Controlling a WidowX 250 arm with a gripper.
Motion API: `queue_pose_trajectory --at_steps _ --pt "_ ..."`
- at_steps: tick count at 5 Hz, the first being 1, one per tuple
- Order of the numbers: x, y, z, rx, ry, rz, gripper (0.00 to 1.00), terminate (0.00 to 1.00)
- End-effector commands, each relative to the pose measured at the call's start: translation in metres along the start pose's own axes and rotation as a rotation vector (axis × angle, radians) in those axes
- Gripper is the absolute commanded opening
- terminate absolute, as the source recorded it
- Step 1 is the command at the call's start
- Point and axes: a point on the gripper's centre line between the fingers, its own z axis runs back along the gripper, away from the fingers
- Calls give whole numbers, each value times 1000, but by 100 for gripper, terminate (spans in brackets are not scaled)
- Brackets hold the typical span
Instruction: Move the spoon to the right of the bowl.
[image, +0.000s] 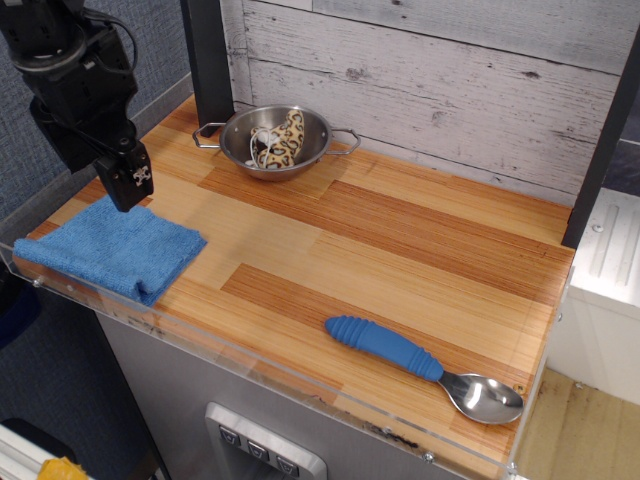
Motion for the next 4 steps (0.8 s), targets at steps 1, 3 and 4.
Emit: queue_pose_trajectory --at_steps 1,3,4 --pt "0 0 0 0 0 0 100 0" --pt "42 26 8 -112 -55 -485 100 0" --pt "52 14 11 -134 -120 -727 100 0"
